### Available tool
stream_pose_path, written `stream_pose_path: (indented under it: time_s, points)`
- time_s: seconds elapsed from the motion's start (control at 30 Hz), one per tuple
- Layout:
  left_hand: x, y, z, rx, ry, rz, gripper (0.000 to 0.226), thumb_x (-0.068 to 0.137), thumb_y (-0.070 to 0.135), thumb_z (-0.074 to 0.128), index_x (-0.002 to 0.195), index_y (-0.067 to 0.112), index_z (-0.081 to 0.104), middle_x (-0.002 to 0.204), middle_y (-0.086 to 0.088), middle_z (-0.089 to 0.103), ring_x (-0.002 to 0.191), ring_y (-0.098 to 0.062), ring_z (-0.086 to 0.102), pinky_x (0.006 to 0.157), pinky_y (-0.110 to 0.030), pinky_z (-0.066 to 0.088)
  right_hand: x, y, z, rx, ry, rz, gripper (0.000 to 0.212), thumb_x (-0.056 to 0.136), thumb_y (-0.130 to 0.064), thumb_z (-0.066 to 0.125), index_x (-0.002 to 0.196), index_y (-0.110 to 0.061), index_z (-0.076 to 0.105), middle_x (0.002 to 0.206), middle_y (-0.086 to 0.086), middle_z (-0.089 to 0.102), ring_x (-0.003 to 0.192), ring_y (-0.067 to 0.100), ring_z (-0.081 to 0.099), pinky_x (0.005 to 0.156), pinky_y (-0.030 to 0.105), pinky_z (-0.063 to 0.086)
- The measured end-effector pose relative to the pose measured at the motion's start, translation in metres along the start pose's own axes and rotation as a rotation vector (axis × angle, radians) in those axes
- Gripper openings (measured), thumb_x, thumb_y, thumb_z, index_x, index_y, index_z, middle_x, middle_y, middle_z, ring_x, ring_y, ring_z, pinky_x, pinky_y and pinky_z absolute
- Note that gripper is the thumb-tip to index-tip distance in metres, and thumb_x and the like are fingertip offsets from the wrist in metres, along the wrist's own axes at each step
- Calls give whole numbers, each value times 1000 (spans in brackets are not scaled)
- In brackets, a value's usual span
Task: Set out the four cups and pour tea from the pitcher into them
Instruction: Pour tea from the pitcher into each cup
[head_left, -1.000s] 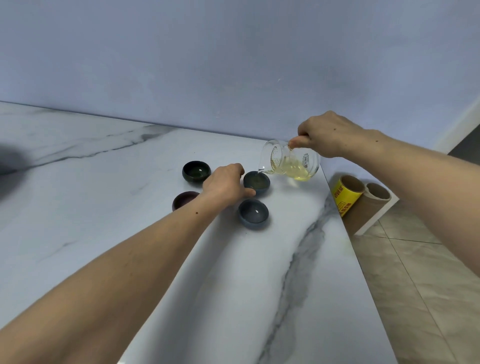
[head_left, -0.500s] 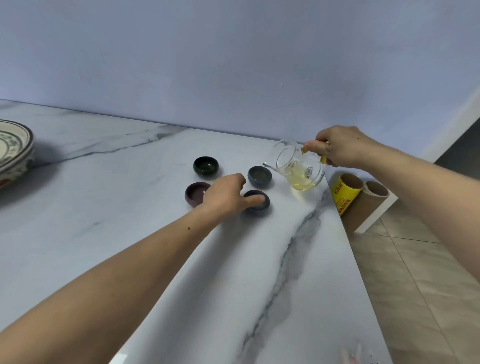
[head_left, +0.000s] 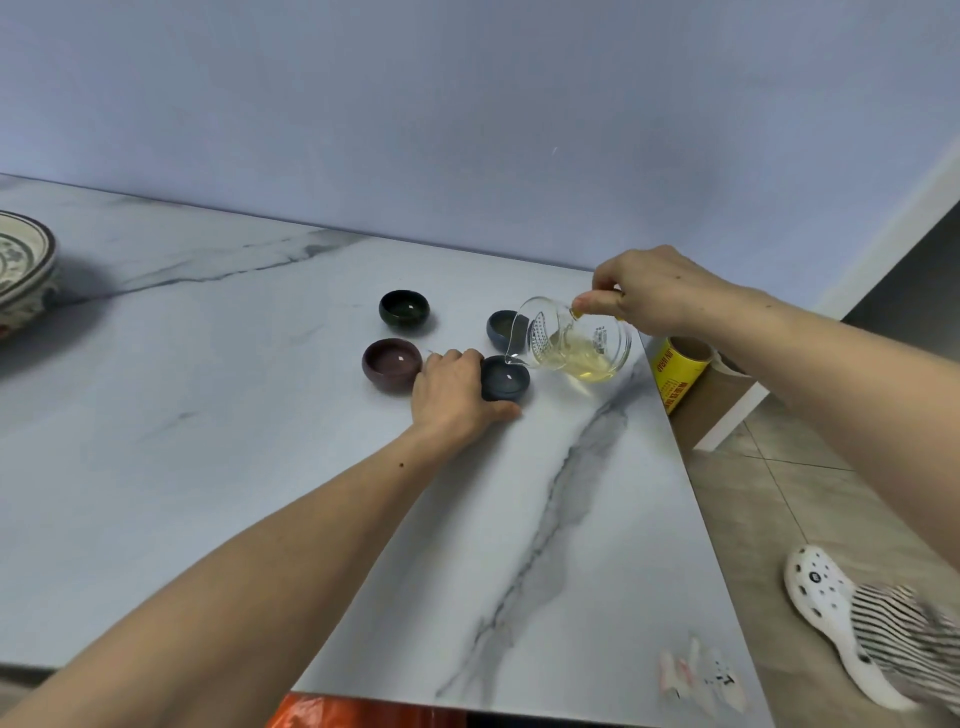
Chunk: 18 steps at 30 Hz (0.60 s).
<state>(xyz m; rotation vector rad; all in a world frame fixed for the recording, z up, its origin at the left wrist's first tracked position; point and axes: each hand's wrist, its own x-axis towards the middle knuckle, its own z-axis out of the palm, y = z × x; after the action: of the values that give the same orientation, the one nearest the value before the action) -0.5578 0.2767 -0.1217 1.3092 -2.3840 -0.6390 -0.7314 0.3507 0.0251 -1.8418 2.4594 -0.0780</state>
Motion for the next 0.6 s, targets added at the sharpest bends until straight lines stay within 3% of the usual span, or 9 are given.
stream_pose_path:
  time_s: [0.6]
  points:
    - [0,2,1,-52,20,-25,64,61,56,80,107,16,62,109,-4,63,109,-27,49,77,-34,35,4,-21,-15,-173,-10,-36,37,84,-54,58,84,-17,60,78,7,60,82,31,58,64,34,43]
